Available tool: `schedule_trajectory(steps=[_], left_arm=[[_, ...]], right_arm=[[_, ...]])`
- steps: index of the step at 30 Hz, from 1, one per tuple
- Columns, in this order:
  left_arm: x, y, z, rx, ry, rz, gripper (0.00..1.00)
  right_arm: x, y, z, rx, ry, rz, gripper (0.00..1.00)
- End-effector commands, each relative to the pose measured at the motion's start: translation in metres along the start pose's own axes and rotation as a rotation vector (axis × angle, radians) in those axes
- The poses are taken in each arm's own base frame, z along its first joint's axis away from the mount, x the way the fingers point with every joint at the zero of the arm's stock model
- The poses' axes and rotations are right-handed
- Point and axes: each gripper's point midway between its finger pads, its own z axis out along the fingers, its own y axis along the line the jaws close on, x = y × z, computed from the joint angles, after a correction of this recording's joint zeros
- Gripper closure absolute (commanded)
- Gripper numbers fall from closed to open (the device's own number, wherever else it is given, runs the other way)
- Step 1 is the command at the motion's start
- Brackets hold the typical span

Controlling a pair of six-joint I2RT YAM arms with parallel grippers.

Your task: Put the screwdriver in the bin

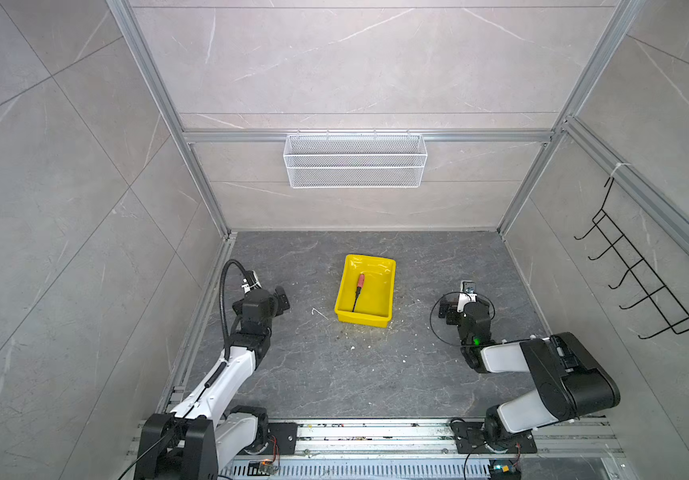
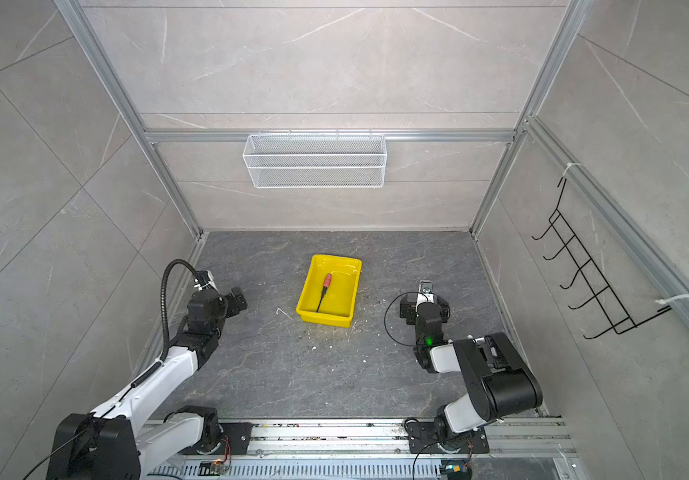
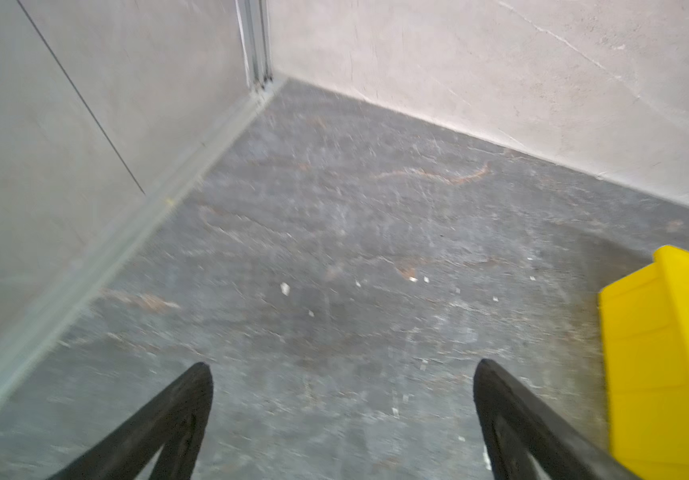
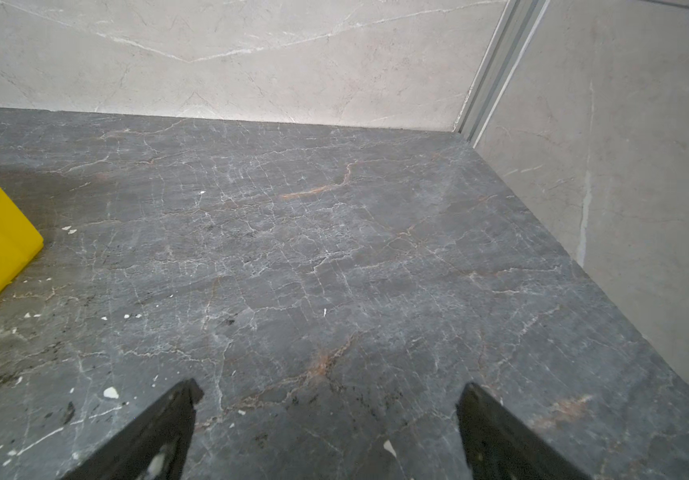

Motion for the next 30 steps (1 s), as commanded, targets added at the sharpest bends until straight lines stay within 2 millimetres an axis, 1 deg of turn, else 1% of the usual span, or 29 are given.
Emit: schedule_trajectory(steps=[1, 2, 3, 5, 7, 9, 11, 13, 14, 15, 16, 18, 19, 22, 25, 30], left_arm=[[0.013, 0.011, 0.0, -0.041, -0.124, 0.242, 0.0], [0.023, 0.007, 0.0, -0.003, -0.148, 0.259, 0.0], [0.027, 0.003, 0.0, 0.026, -0.168, 0.259, 0.0], [0.032, 0.002, 0.007, 0.021, -0.145, 0.253, 0.0], [0.033, 0.0, 0.016, 0.015, -0.121, 0.271, 0.0], [0.031, -0.006, 0.022, 0.044, -0.144, 0.29, 0.0], [0.034, -0.007, 0.028, 0.077, -0.144, 0.243, 0.0], [0.042, -0.002, 0.035, 0.05, -0.152, 0.233, 0.0], [0.039, 0.0, 0.035, 0.04, -0.195, 0.221, 0.0], [0.04, 0.002, 0.033, 0.037, -0.197, 0.213, 0.0], [0.045, 0.004, 0.033, 0.036, -0.176, 0.2, 0.0], [0.05, 0.007, 0.041, 0.034, -0.144, 0.193, 0.0], [0.045, 0.008, 0.045, 0.019, -0.159, 0.195, 0.0], [0.05, 0.008, 0.05, 0.033, -0.096, 0.186, 0.0], [0.049, 0.008, 0.05, 0.035, -0.099, 0.185, 0.0], [0.05, 0.009, 0.059, 0.061, -0.045, 0.164, 0.0]], right_arm=[[-0.011, 0.0, 0.003, -0.003, -0.033, 0.008, 0.01], [-0.011, 0.0, 0.003, -0.003, -0.033, 0.008, 0.01], [-0.011, 0.0, 0.003, -0.003, -0.034, 0.008, 0.01], [-0.011, 0.0, 0.003, -0.003, -0.034, 0.007, 0.01], [-0.011, 0.0, 0.003, -0.003, -0.033, 0.007, 0.01], [-0.011, 0.0, 0.003, -0.003, -0.034, 0.008, 0.01], [-0.011, 0.0, 0.003, -0.004, -0.033, 0.008, 0.01], [-0.011, 0.0, 0.003, -0.003, -0.033, 0.009, 0.01], [-0.012, 0.0, 0.003, -0.003, -0.034, 0.008, 0.01], [-0.011, 0.0, 0.003, -0.005, -0.032, 0.008, 0.01], [-0.011, 0.0, 0.003, -0.005, -0.031, 0.008, 0.01], [-0.012, 0.0, 0.003, -0.006, -0.034, 0.008, 0.01], [-0.012, 0.0, 0.003, -0.006, -0.033, 0.008, 0.01], [-0.011, 0.001, 0.004, -0.008, -0.031, 0.008, 0.01], [-0.011, 0.0, 0.004, -0.013, -0.026, 0.011, 0.01], [-0.011, 0.0, 0.004, -0.015, -0.026, 0.012, 0.01]])
